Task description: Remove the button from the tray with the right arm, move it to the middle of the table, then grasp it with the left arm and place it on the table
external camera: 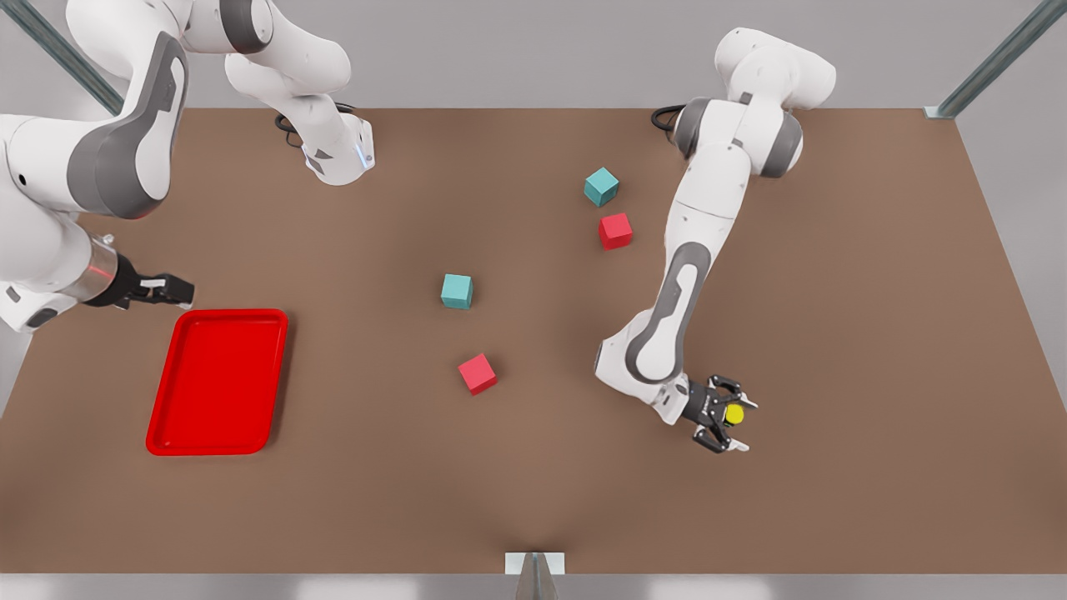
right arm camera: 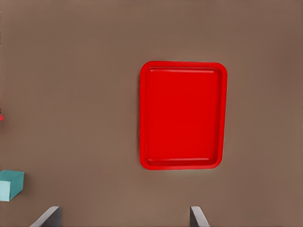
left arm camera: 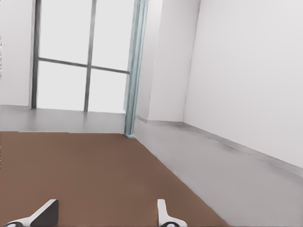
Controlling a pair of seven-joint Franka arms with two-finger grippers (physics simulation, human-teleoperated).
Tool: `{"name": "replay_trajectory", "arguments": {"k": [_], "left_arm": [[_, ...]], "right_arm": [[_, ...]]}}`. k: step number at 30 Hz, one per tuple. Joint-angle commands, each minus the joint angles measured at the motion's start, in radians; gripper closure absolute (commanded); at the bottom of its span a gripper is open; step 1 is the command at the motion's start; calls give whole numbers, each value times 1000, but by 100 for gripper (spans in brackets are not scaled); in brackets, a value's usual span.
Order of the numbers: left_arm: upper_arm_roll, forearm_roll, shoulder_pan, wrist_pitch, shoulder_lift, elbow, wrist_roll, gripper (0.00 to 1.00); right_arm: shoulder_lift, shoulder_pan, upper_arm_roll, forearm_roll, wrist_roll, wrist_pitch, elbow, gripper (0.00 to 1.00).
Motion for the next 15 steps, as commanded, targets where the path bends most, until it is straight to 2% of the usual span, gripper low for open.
{"name": "replay_trajectory", "arguments": {"k": [1,3,4,5,6,8,9,10,11,12,13,15], "left_arm": [[-4,-174,-5,-30,-99,1,1346,0],[2,-837,1,-27,-267,66,1949,0],[71,-1280,4,-171,-322,100,2205,0],[134,-1472,16,-237,-343,100,2354,0],[162,-1508,18,-348,-351,136,2431,0],[203,-1497,76,-587,-386,337,2465,0],[208,-1470,91,-603,-460,336,2482,0],[125,-1434,171,-587,-576,282,2479,0],[44,-1333,216,-451,-740,103,2474,0],[-22,-1308,278,-292,-817,-63,2477,0],[-72,-1293,322,-239,-824,-114,2482,0],[-73,-1295,305,-231,-808,-118,2482,0]], "right_arm": [[-2,-15,-3,1,-5,117,3,0],[-3,-49,2,16,-4,122,3,0],[-2,-49,2,16,0,143,1,0],[-2,-43,2,38,6,160,0,0],[-2,-40,3,53,4,157,-5,0],[-2,-40,5,52,6,154,-5,0],[-2,-40,5,52,6,154,-6,0],[-2,-40,5,52,6,154,-6,0],[-2,-40,5,52,3,154,-6,0],[-2,-40,5,52,1,154,-6,0],[-2,-38,5,52,1,154,-8,0],[-2,-38,6,52,3,154,-8,0]]}}
